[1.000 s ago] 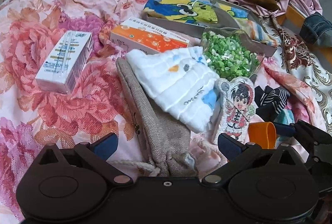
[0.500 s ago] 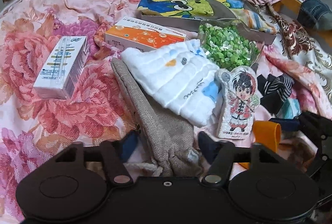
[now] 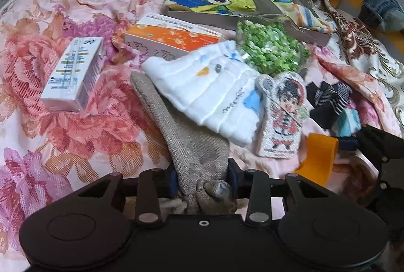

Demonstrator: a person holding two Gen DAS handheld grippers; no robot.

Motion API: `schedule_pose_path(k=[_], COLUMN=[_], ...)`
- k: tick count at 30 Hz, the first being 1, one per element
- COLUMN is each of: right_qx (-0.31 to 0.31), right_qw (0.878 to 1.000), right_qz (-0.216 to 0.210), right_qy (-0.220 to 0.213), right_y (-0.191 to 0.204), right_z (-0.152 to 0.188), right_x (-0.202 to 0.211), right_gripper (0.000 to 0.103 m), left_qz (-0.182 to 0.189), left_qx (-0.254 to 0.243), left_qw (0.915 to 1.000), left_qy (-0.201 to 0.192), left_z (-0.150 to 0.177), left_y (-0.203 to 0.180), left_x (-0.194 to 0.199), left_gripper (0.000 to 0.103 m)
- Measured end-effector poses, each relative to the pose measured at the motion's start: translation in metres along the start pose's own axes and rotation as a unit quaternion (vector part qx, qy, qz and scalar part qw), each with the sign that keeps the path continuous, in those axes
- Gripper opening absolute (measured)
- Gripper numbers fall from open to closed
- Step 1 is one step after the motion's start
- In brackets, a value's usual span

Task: Organize soft objects
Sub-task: 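Grasp the orange rubber strap with the right tool while the left tool holds the pouch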

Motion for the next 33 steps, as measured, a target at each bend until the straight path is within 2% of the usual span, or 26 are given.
schedule_pose_path(k=[9,13,22,25,29,33], right_qx=[-0.003,0.014,0.036,0.032,0.027,0.029], right_qw=[1.000,1.000,0.999,0.999,0.999,0.999], right_qz=[0.005,-0.002,0.005,0.006,0.012,0.014], right_qy=[-0.013,0.001,0.013,0.018,0.028,0.033], right_y=[-0.001,0.003,0.010,0.010,0.008,0.008], right_z=[-0.003,-0.002,0.001,0.000,-0.003,-0.004], right_x=[0.003,0.002,-0.001,-0.002,-0.002,-0.001], right_gripper=[0.087,0.088,0.089,0.088,0.088,0.084], left_qz=[0.063,0.090,0.090,0.082,0.056,0.060], left_qx=[-0.031,-0.055,-0.015,-0.021,-0.023,-0.003], left_qw=[0.9974,0.9942,0.9955,0.9961,0.9976,0.9977], left_qy=[0.015,0.020,0.025,0.026,0.033,0.032], left_z=[0.008,0.012,0.006,0.007,0.007,0.005], left_y=[-0.018,-0.027,-0.020,-0.020,-0.016,-0.010], left_x=[0.008,0.010,0.003,0.002,0.000,0.001], left_gripper=[0.039,0.039,0.049,0.048,0.042,0.038])
Point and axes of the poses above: each gripper's, at about its wrist camera, not at the fingertips, and x roughly against the way its jaws point, y to its left, z to its underside, the point moved 1 cm from there along -x, roughly the way its jaws point, and after that the axes turned 7 degrees about -z, right-handed, at the moved point
